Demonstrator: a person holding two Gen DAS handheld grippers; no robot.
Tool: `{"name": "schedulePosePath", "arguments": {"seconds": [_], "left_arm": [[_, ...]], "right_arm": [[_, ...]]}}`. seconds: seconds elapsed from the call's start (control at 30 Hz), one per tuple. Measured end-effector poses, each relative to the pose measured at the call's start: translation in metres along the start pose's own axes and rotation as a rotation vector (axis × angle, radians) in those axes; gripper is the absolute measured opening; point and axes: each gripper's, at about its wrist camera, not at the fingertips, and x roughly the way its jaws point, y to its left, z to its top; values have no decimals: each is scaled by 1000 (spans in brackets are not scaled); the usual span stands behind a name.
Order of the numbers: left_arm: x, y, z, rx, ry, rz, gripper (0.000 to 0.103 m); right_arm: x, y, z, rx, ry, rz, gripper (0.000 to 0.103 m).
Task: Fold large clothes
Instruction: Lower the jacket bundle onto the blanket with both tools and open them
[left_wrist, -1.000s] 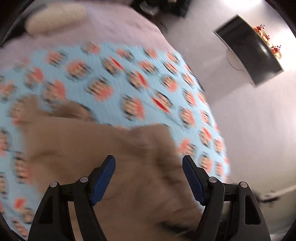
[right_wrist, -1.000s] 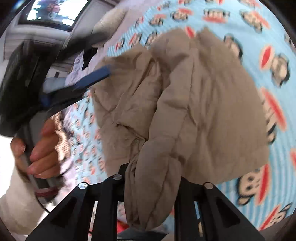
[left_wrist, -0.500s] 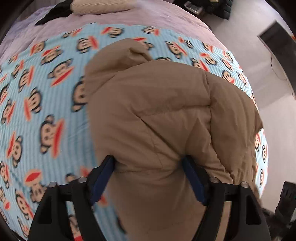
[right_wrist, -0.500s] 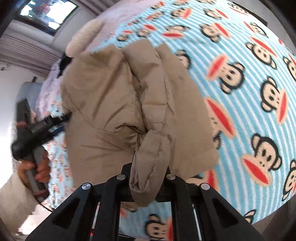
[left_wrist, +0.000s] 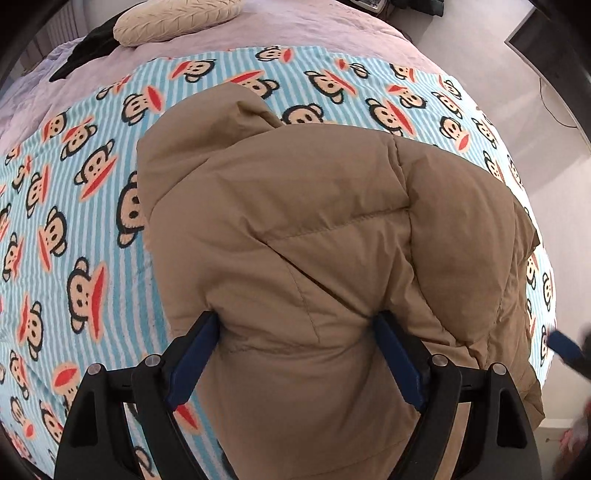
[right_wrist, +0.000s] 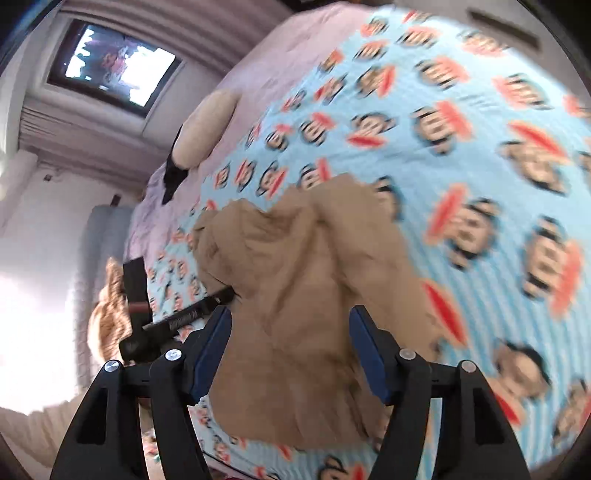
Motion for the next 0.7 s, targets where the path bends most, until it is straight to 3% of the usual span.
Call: {"name": "schedulePosePath", "arguments": {"seconds": [0.13, 0.17, 0.2, 0.23, 0.3, 0.4, 0.5, 0.63, 0.7], "left_arm": [[-1, 1, 1, 0, 6, 7, 86], [-1, 0, 2, 0, 6, 14, 86], [-1, -3, 2, 9, 4, 30, 86], [-1, -8, 1, 21, 1, 40, 86], [2, -23, -3, 67, -12, 68, 86], [4, -41, -8, 139, -32, 106, 86], [-17, -43, 2, 158, -82, 94, 86], [-46, -29, 37, 99, -213, 109, 86], [-26, -22, 57, 75, -149, 114, 86]], "right_arm": [[75, -7, 43, 69, 93, 41, 70], [86, -12, 50, 92, 101, 29, 56], [92, -15, 53, 98, 101, 24, 15], [96, -15, 57, 91, 102, 1, 10], [91, -13, 54, 36, 83, -67, 7], [95, -33, 41, 2, 120, -192, 4], [98, -54, 35, 78, 117, -160, 2], [102, -49, 33, 39, 108, -168, 2], [100, -48, 31, 46, 106, -157, 2]]}}
